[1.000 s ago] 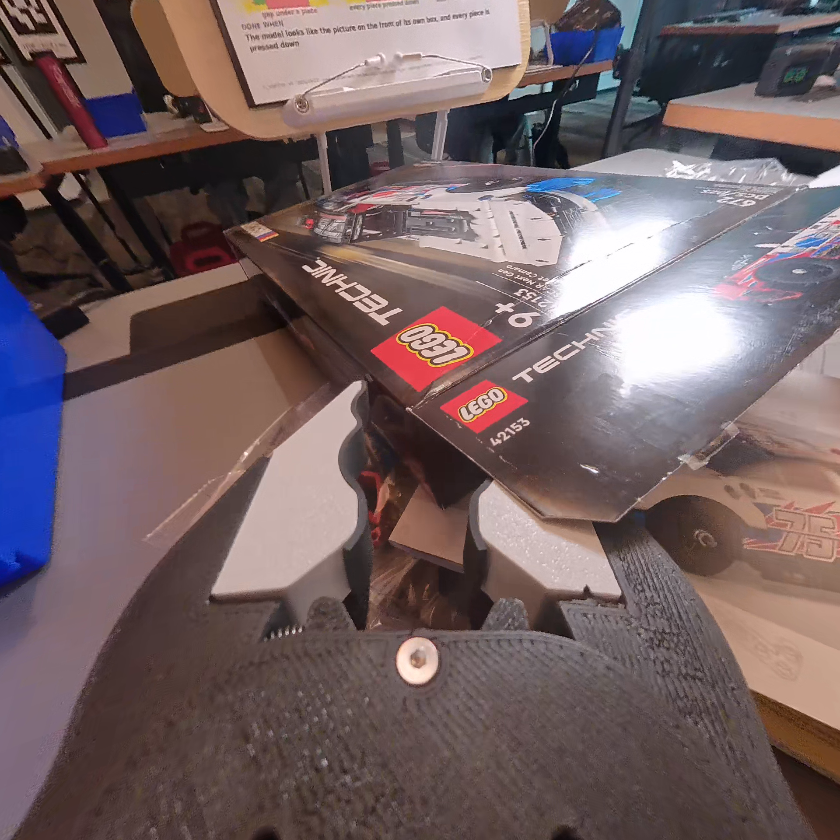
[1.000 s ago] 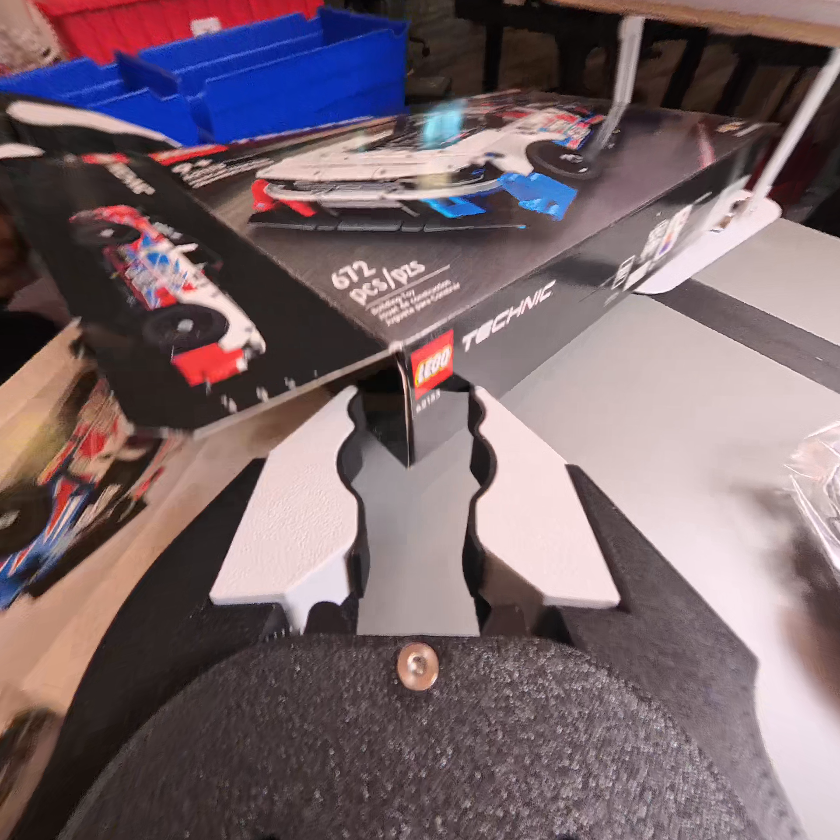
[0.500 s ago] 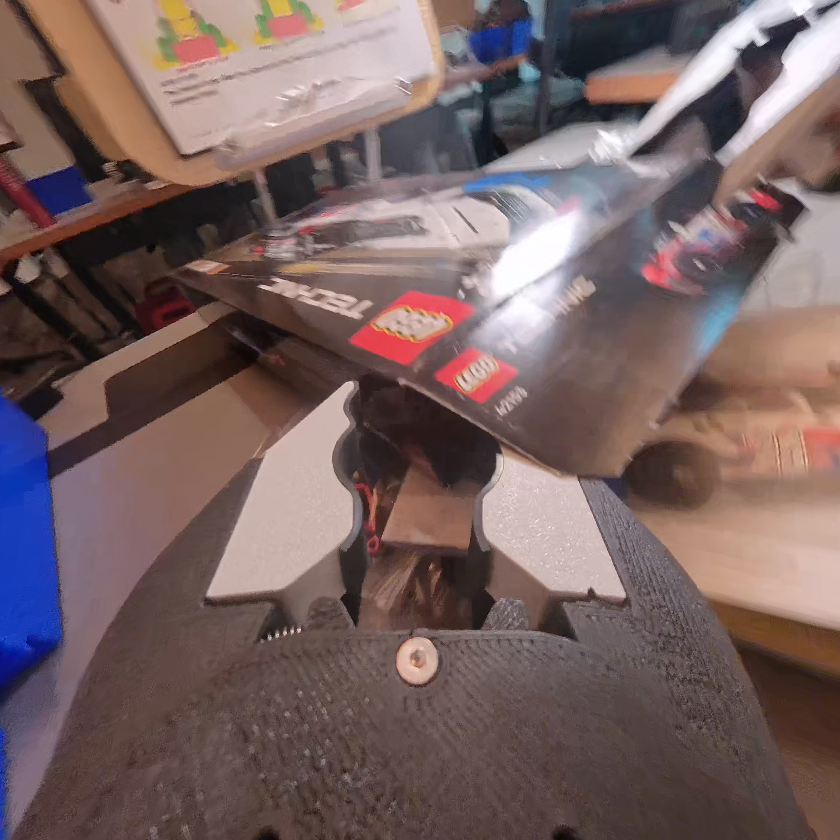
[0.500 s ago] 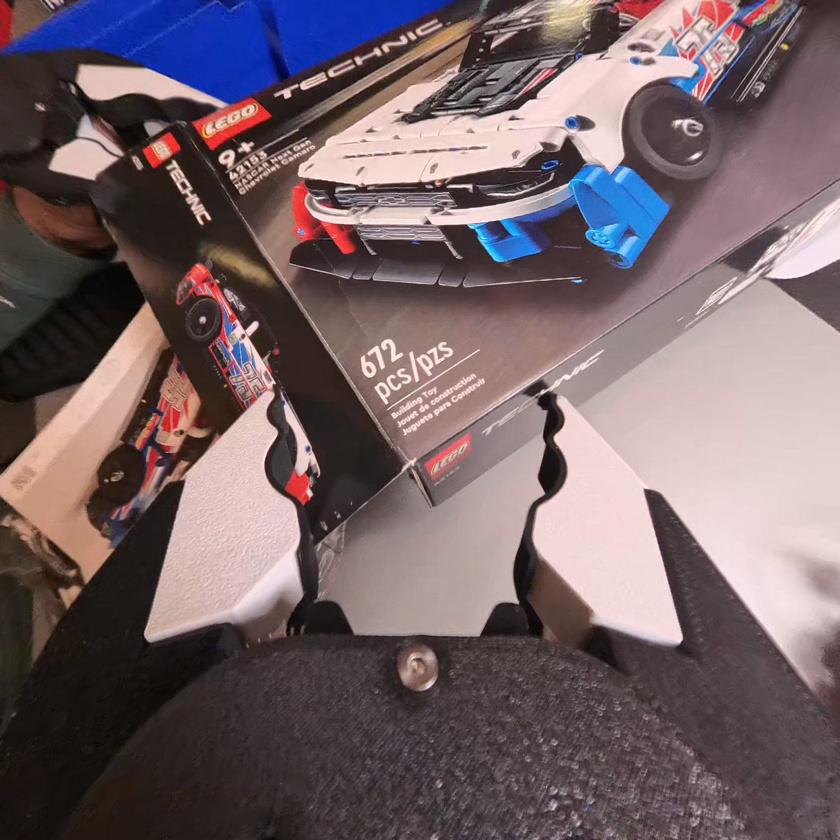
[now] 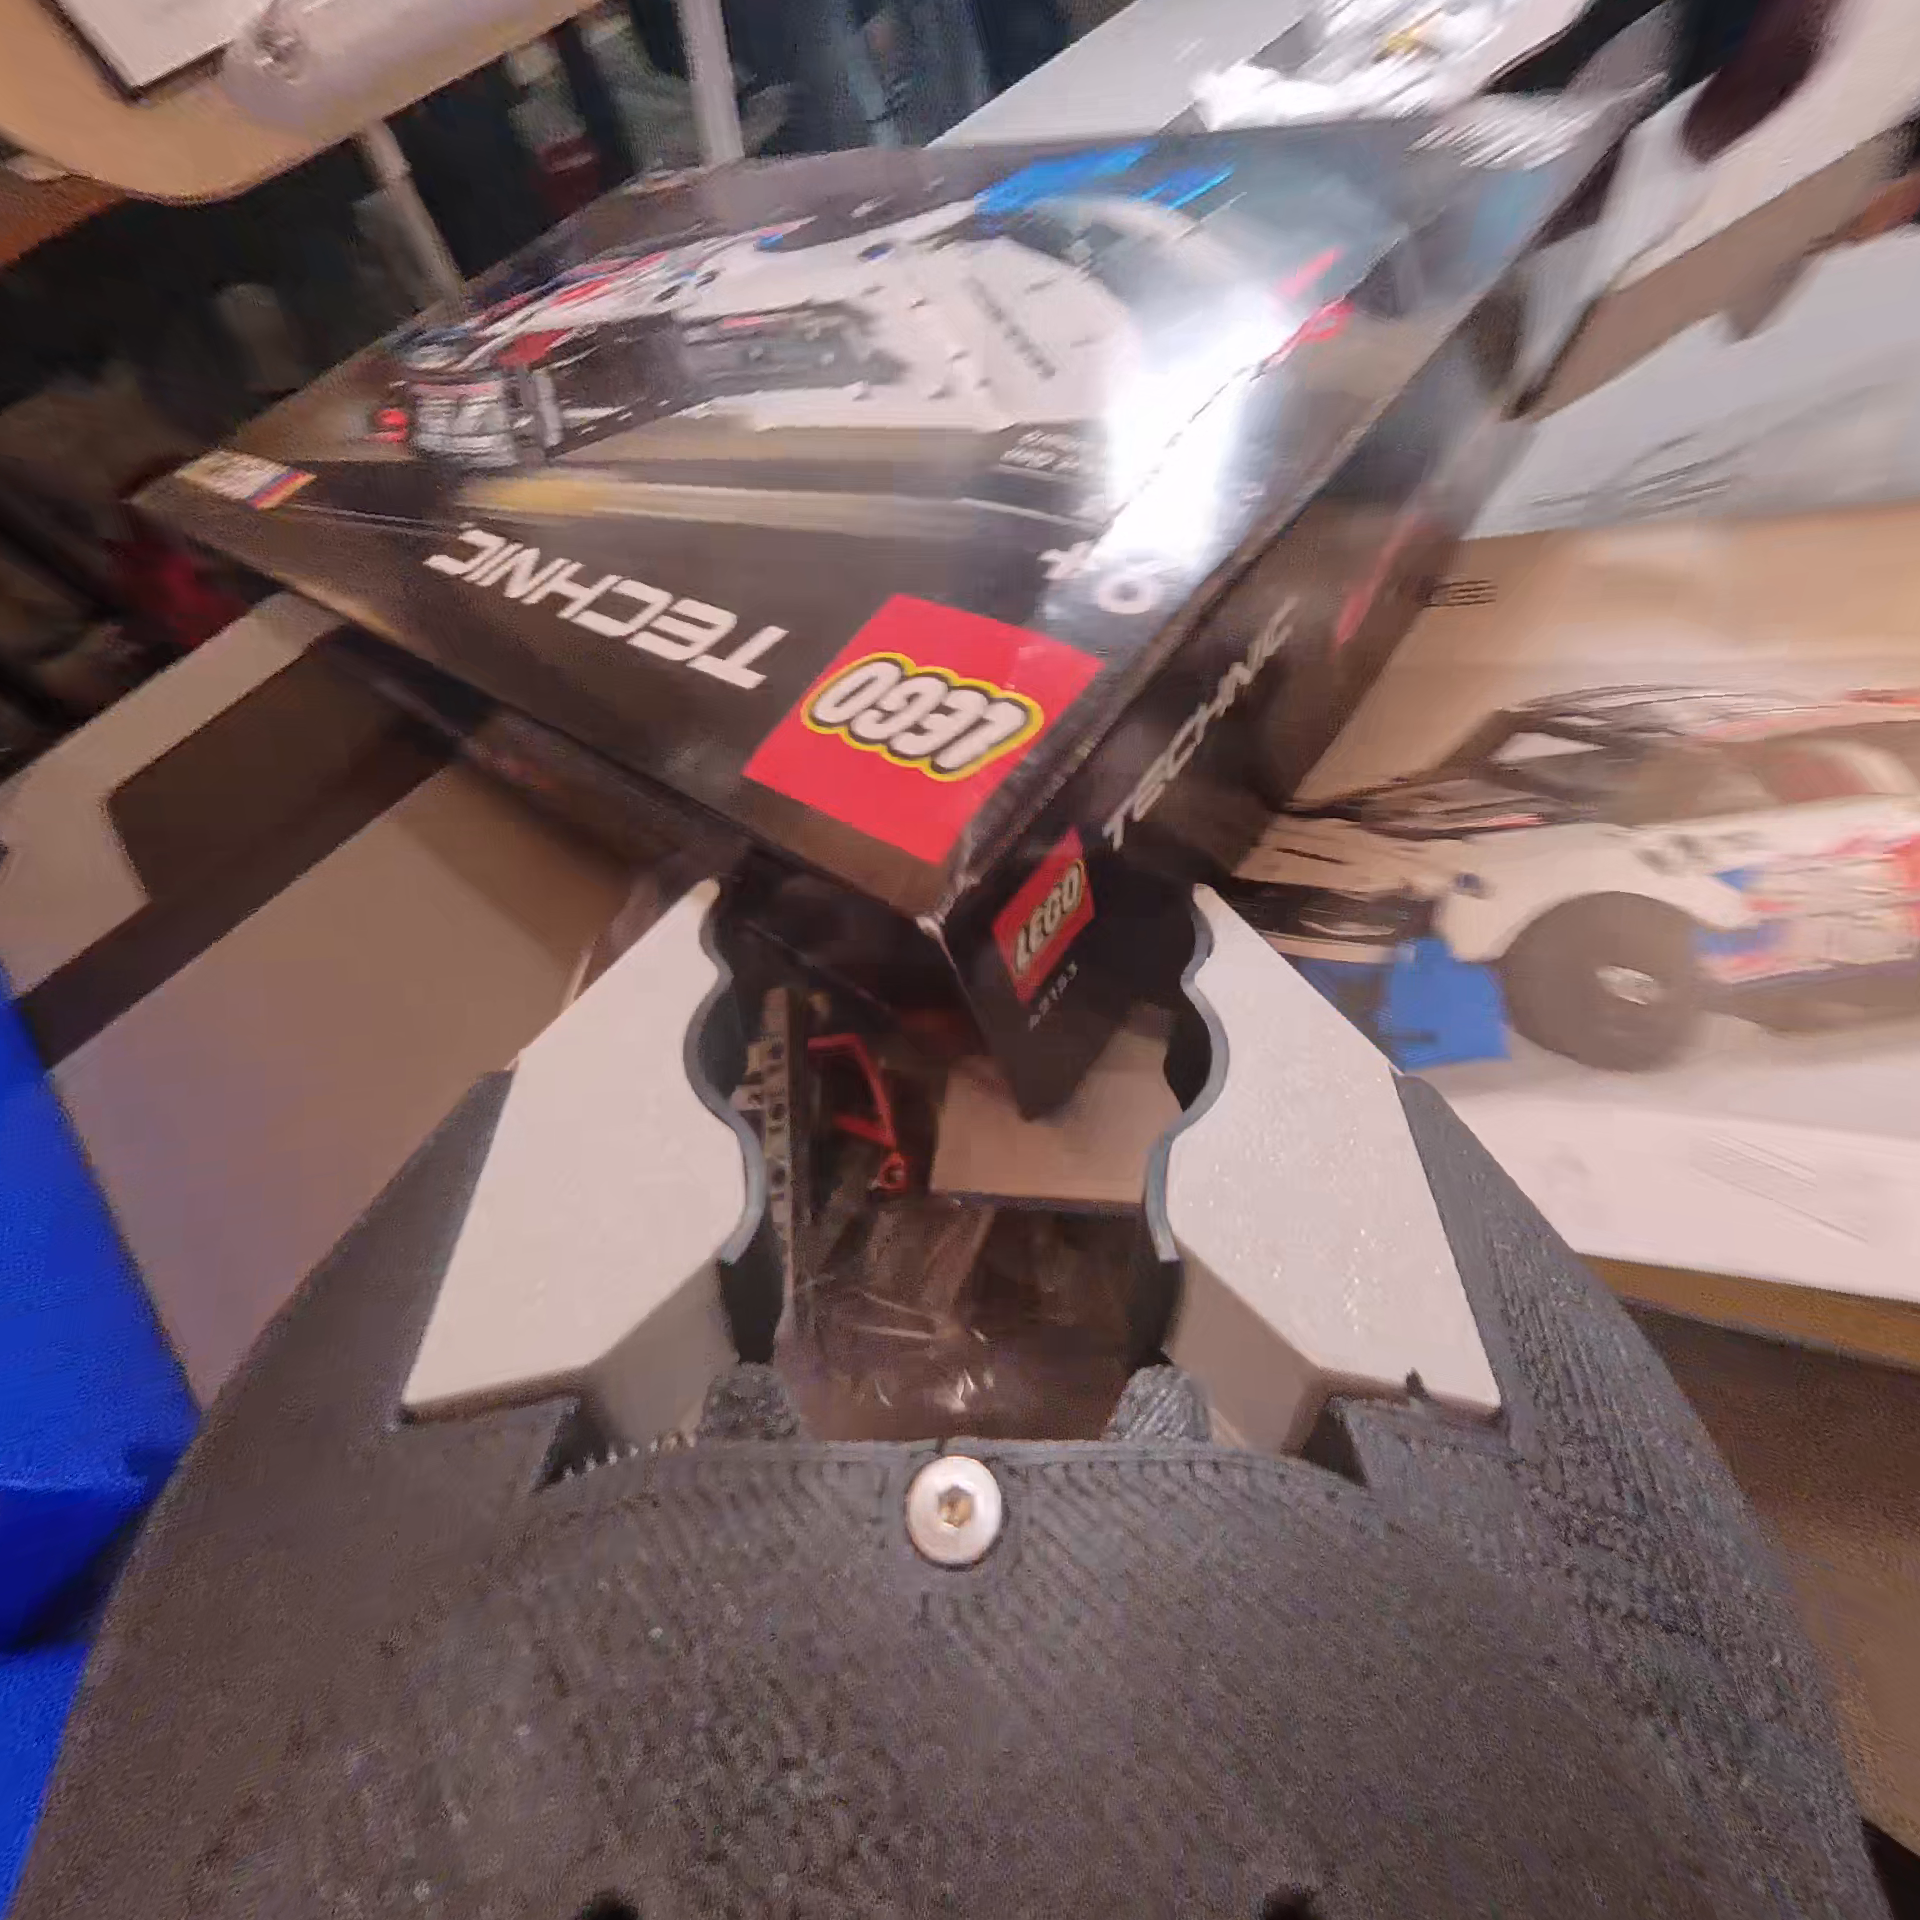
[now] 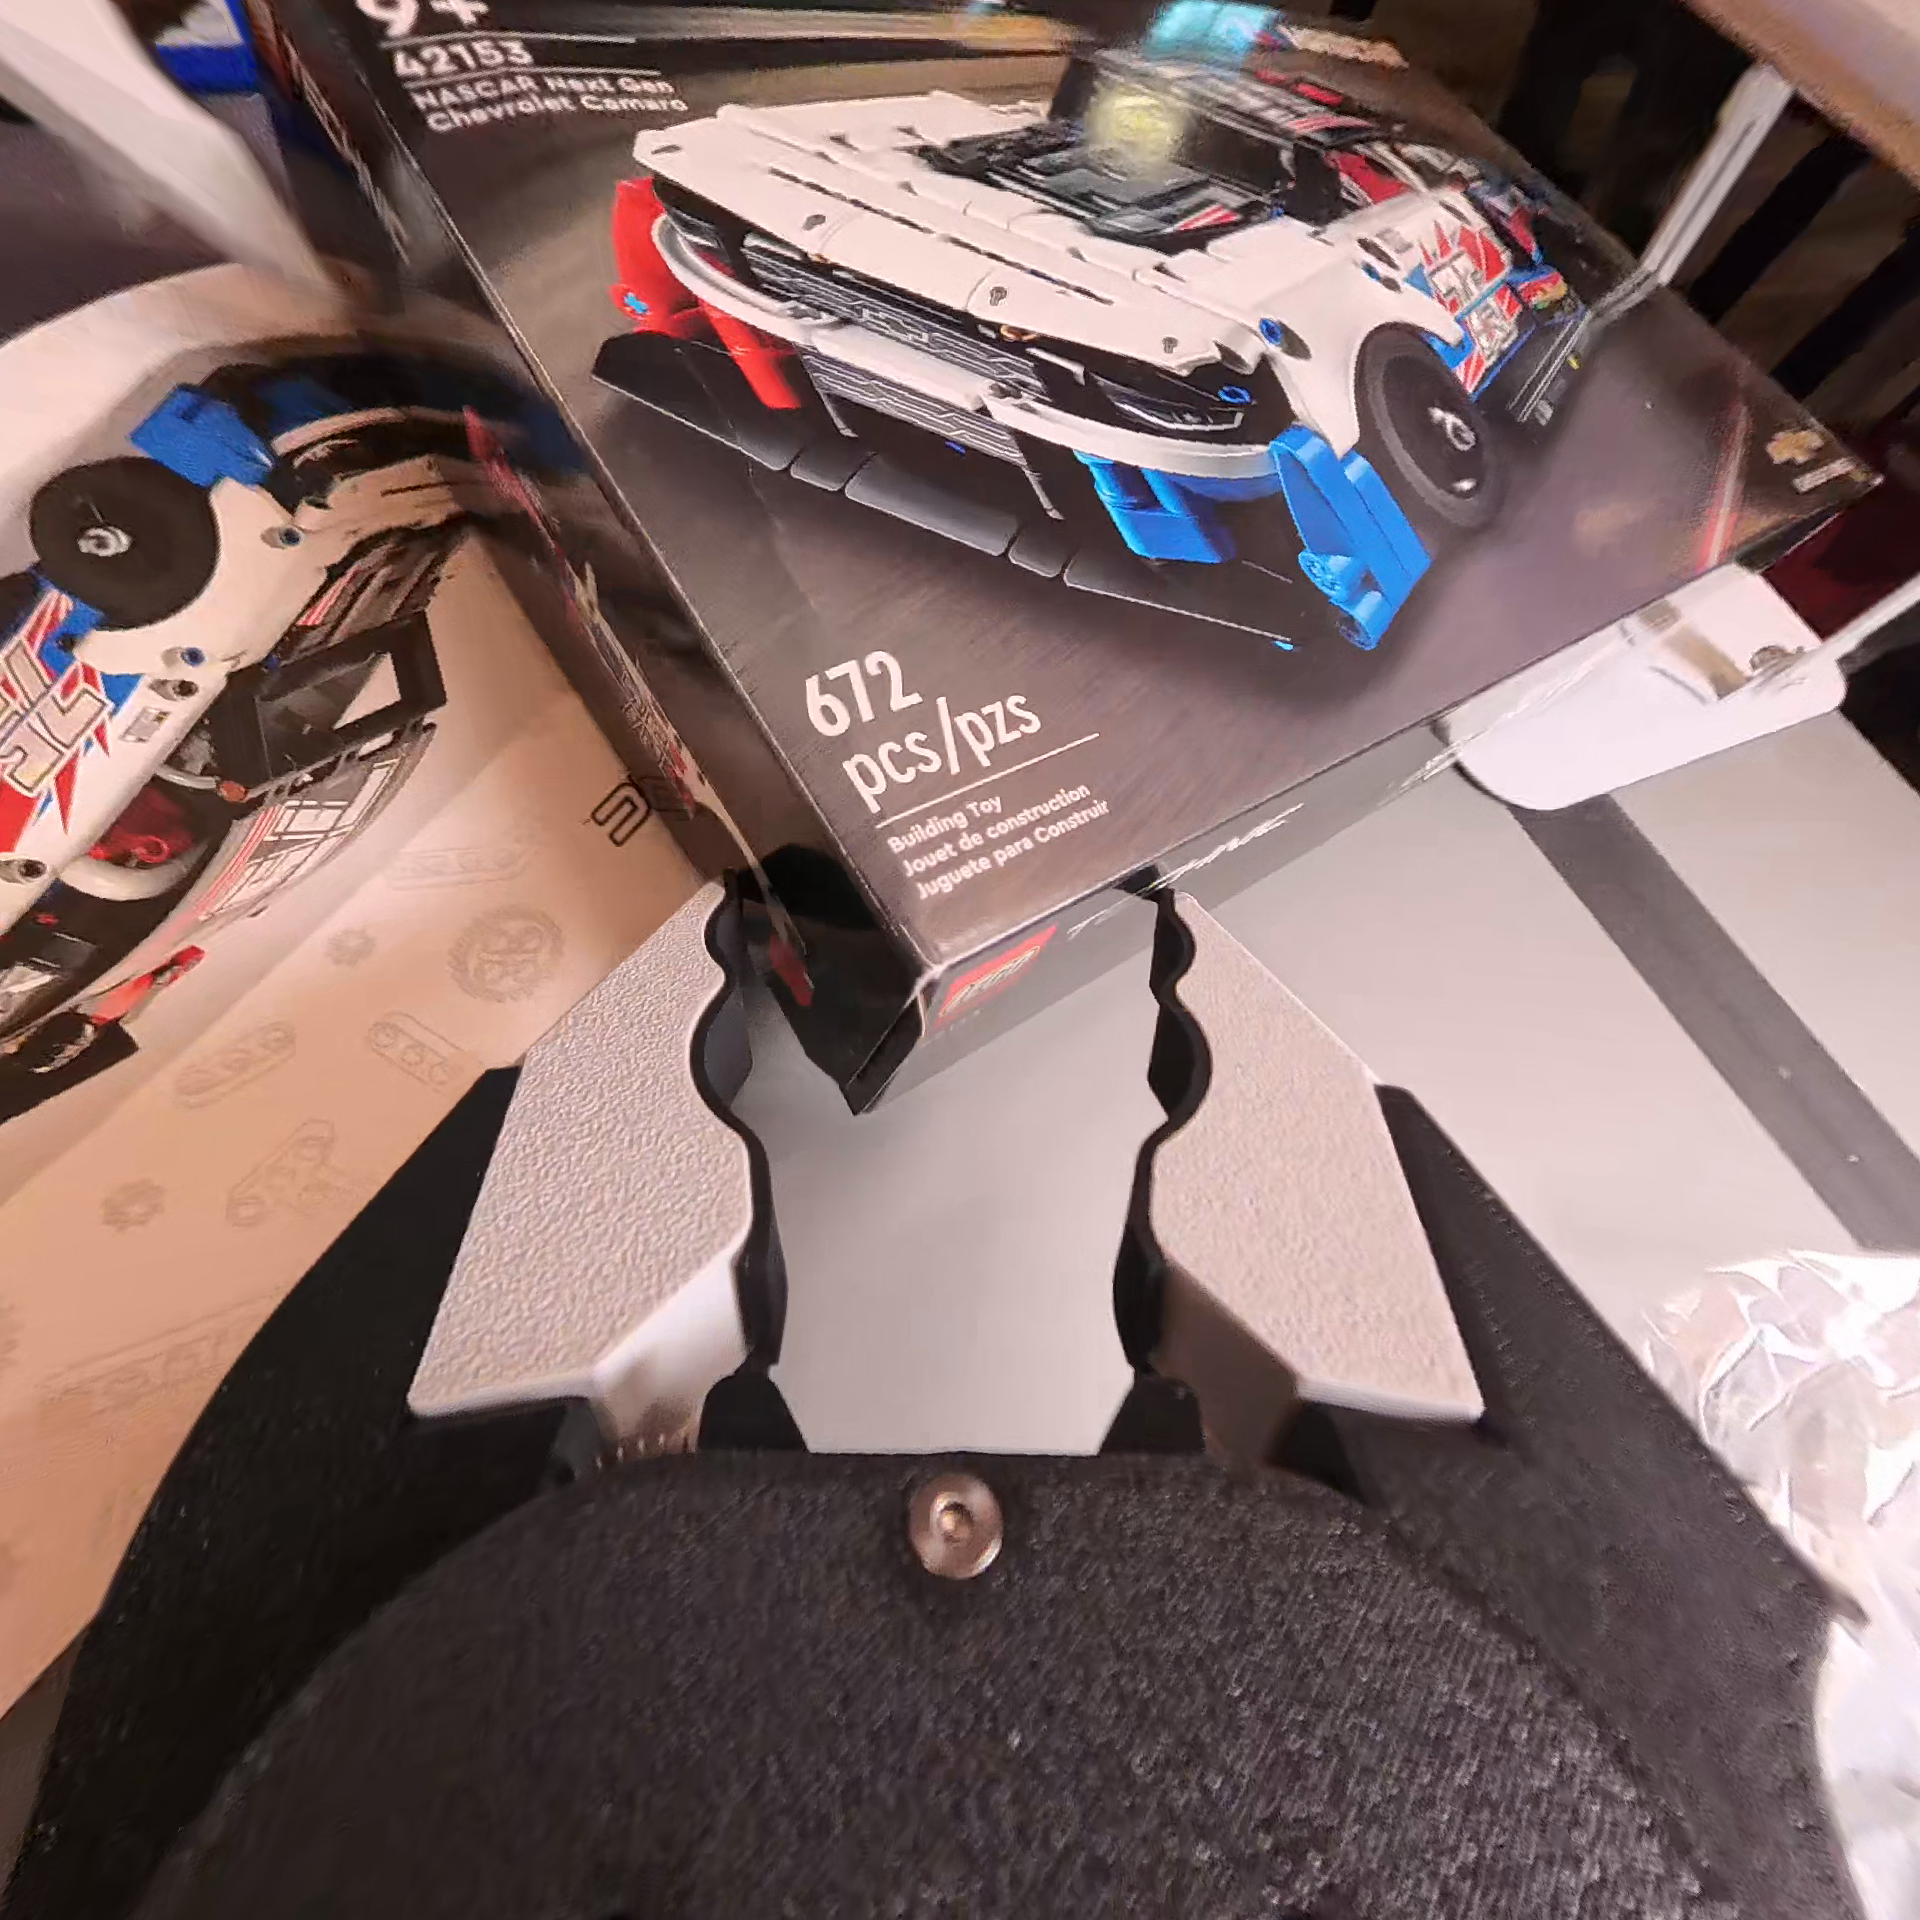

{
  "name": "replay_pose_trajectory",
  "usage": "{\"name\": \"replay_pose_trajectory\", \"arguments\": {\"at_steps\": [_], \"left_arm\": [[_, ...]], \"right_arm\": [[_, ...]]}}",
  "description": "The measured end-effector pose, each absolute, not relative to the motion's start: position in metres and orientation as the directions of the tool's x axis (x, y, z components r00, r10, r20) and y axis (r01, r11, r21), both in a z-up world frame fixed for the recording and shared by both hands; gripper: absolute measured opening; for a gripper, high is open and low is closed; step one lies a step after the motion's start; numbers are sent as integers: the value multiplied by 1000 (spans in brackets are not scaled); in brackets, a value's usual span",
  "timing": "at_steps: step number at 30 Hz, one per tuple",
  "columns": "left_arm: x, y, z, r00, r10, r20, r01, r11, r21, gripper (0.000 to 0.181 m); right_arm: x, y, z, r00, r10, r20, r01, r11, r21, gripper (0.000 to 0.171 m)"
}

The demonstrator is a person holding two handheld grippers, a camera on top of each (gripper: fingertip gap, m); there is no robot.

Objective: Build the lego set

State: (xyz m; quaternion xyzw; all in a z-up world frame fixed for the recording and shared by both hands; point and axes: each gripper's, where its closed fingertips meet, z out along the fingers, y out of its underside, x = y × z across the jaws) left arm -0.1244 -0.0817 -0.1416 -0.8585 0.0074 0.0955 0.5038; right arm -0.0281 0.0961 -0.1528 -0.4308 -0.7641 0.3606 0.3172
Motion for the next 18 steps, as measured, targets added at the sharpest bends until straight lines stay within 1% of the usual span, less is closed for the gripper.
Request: {"name": "replay_pose_trajectory", "arguments": {"at_steps": [1,5,12,18], "left_arm": [[-130,-78,-146,975,108,-194,-113,-510,-852,83],[-129,-72,-149,969,135,-208,-117,-492,-863,78],[-134,-72,-149,941,222,-255,-114,-500,-859,68],[-134,-73,-146,929,249,-273,-112,-513,-851,66]], "right_arm": [[-29,97,-153,-419,890,180,422,367,-829,75],[-32,100,-154,-367,908,202,395,349,-850,76],[-38,100,-154,-287,930,230,349,326,-879,69],[-35,98,-155,-251,936,247,330,323,-887,65]]}}
